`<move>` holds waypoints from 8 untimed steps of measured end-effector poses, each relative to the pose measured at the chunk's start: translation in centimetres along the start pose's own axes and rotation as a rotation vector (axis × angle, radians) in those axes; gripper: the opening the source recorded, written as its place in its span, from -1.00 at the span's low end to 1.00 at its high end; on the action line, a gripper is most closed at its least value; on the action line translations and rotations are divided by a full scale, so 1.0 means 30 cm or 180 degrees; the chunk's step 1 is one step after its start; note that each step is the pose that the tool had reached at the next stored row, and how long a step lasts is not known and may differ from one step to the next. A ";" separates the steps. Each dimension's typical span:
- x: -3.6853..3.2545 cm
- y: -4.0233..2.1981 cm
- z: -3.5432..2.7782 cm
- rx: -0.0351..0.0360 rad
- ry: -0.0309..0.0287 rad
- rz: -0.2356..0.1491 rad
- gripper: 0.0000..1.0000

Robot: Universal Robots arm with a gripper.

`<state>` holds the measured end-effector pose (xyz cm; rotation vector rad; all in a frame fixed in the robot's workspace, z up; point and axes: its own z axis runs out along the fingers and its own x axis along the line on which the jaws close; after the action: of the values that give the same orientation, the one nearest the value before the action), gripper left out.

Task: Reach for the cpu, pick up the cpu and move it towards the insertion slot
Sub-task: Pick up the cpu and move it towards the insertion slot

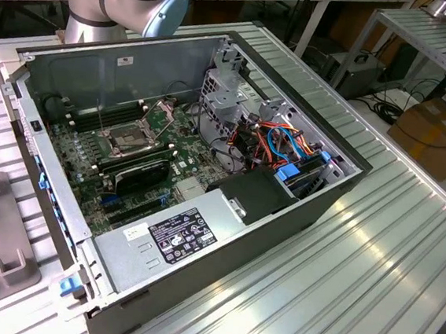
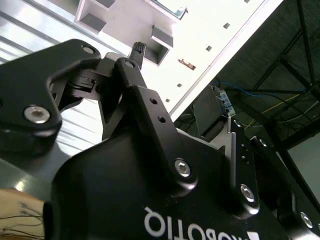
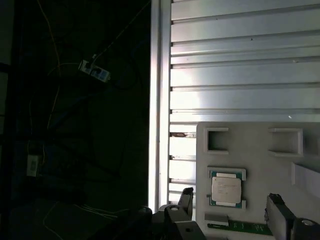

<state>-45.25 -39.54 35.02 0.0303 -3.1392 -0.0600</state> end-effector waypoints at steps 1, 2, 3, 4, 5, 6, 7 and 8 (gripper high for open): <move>0.000 -0.002 0.008 0.0000 0.0003 -0.0005 0.33; 0.001 -0.003 0.015 0.0000 0.0006 -0.0009 0.33; 0.001 -0.007 0.026 0.0000 0.0008 -0.0013 0.33; 0.001 -0.010 0.037 0.0000 0.0008 -0.0014 0.33; 0.001 -0.015 0.057 0.0000 0.0009 -0.0014 0.33; 0.001 -0.017 0.062 0.0000 0.0008 -0.0014 0.33; 0.001 -0.017 0.064 -0.0001 0.0009 -0.0014 0.33; 0.001 -0.018 0.072 -0.0004 0.0009 -0.0021 0.33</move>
<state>-45.27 -39.99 32.84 0.0409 -3.1364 -0.0619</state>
